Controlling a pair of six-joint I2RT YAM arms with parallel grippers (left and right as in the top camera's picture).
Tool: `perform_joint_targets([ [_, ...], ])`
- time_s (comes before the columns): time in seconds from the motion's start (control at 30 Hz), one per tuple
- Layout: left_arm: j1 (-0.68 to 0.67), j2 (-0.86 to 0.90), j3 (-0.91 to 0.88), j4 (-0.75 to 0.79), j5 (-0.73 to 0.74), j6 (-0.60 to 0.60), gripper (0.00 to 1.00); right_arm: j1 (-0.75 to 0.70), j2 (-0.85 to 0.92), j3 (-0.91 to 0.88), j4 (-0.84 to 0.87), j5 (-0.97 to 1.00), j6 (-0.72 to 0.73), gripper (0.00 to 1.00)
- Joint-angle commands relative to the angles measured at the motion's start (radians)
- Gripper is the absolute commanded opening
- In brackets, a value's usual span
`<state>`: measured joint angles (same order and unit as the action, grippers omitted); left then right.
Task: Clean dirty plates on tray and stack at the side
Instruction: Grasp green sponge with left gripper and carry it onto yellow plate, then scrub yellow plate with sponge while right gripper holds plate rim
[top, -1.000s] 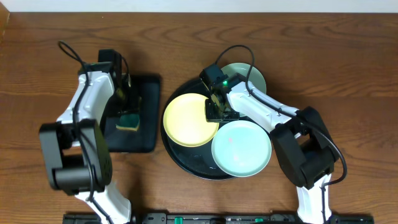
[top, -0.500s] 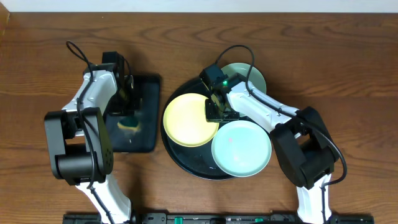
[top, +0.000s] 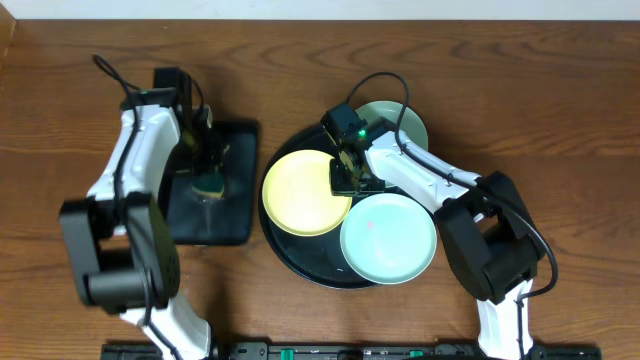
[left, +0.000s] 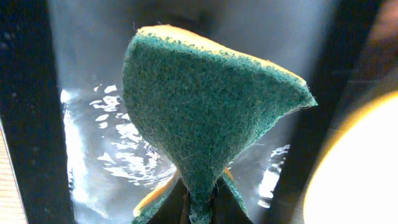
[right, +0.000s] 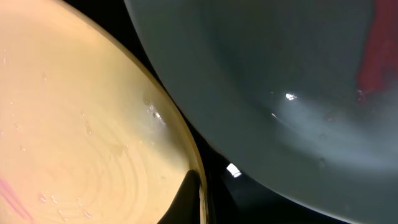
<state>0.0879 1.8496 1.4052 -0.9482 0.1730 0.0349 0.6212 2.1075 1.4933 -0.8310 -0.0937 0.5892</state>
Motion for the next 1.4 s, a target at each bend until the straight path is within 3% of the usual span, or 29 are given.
perform_joint_targets([
  [0.0,-0.013,-0.056,0.031,-0.018,0.178,-0.066,0.07,0.006,0.022,0.002,0.031,-0.026,-0.002,0.01],
  [0.3,-0.189,-0.056,-0.045,0.004,0.19,-0.246,0.07,0.004,0.022,-0.011,0.039,-0.046,0.01,0.01],
  [0.43,-0.27,-0.056,-0.097,0.039,0.078,-0.437,0.08,0.003,0.022,-0.011,0.039,-0.046,0.017,0.01],
  [0.53,-0.322,-0.056,-0.145,0.083,0.016,-0.511,0.07,0.003,0.022,-0.011,0.039,-0.046,0.017,0.01],
  [0.9,-0.438,-0.052,-0.279,0.252,-0.11,-0.637,0.08,0.003,0.022,-0.011,0.038,-0.046,0.016,0.01],
  [1.07,-0.438,-0.052,-0.3,0.278,-0.054,-0.644,0.07,0.004,0.022,-0.011,0.039,-0.046,0.016,0.01],
  [1.27,-0.438,-0.052,-0.3,0.345,0.286,-0.43,0.07,0.004,0.022,-0.011,0.039,-0.045,0.015,0.01],
  [1.37,-0.435,-0.052,-0.3,0.346,0.26,-0.429,0.07,0.004,0.022,-0.011,0.037,-0.045,0.002,0.01],
])
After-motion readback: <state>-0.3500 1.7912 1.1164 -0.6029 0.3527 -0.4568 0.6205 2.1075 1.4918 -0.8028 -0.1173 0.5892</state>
